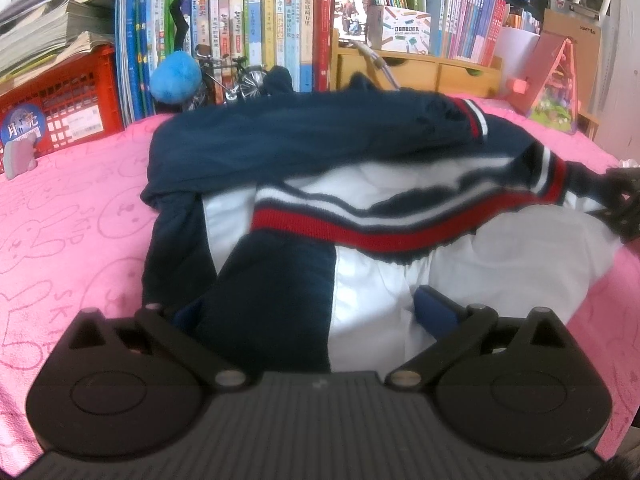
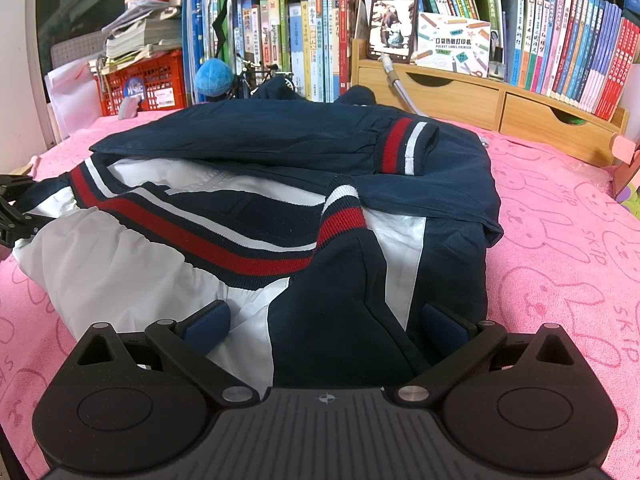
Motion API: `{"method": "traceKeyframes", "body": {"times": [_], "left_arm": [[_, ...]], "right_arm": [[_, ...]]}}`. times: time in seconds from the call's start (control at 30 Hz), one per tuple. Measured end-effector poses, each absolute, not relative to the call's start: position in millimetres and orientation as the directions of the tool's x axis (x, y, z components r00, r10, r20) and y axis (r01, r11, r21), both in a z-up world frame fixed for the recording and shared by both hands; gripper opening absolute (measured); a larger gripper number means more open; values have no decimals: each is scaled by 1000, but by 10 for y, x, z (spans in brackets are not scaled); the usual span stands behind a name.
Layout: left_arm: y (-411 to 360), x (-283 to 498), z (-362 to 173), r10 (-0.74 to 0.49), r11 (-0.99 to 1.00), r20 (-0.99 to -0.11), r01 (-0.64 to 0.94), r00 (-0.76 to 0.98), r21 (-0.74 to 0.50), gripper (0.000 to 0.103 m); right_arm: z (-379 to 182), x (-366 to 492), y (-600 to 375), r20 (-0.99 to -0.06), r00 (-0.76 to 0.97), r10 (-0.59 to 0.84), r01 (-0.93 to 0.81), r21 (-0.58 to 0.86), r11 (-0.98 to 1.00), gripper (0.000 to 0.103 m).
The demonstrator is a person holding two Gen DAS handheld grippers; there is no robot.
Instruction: Fold clothes
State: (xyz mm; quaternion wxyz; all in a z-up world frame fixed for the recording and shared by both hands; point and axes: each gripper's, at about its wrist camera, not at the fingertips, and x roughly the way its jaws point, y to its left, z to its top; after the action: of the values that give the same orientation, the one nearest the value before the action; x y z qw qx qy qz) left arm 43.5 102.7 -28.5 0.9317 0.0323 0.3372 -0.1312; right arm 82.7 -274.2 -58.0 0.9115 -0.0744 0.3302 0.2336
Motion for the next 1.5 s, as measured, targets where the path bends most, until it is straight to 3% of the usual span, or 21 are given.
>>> {"method": "traceKeyframes", "body": {"times": [0.3, 0.47, 0.6, 0.63, 0.67, 0.73, 0.8, 0.83, 0.97, 1.1, 1.17, 1.3, 1.5], "left_arm": [[1050, 420, -286, -221, 966, -627, 258, 747, -33, 100], [1144, 397, -257, -244, 967, -594, 237, 767, -91, 81], [1141, 389, -245, -245, 967, -585, 236, 773, -93, 74], [1133, 381, -240, -244, 967, -582, 237, 776, -90, 67], [1126, 368, -232, -247, 967, -576, 239, 779, -90, 53], [1109, 321, -178, -247, 967, -558, 241, 792, -86, 40], [1085, 272, -111, -238, 969, -539, 239, 808, -70, 31], [1073, 247, -78, -234, 969, -529, 237, 816, -62, 21], [1054, 166, 98, -245, 966, -482, 251, 841, -53, 17], [1019, 136, 208, -252, 963, -443, 266, 860, -32, 17], [1037, 182, 180, -258, 963, -448, 265, 856, -48, 18], [1123, 340, -18, -263, 964, -508, 249, 820, -96, 23], [1331, 493, -209, -315, 948, -545, 228, 777, -223, 41]], "right_arm": [[-584, 830, -2747, -636, 673, 376, -476, 17, 880, 103], [-579, 830, -2748, -636, 674, 377, -475, 18, 880, 103], [-575, 831, -2751, -634, 676, 375, -474, 15, 880, 103], [-574, 821, -2745, -633, 680, 371, -470, 11, 882, 103], [-567, 800, -2740, -626, 689, 364, -460, 10, 888, 100], [-544, 741, -2732, -609, 705, 362, -446, 15, 895, 80], [-504, 672, -2717, -593, 716, 370, -445, 21, 895, 54], [-481, 639, -2706, -586, 719, 373, -448, 20, 894, 48], [-322, 544, -2731, -544, 743, 390, -445, 35, 895, 28], [-119, 526, -2849, -482, 772, 415, -433, 78, 898, 24], [-59, 540, -2880, -465, 783, 413, -433, 71, 899, 24], [-173, 675, -2860, -529, 749, 399, -431, 70, 900, 27], [-378, 745, -2839, -586, 717, 377, -435, 46, 899, 37]]}}
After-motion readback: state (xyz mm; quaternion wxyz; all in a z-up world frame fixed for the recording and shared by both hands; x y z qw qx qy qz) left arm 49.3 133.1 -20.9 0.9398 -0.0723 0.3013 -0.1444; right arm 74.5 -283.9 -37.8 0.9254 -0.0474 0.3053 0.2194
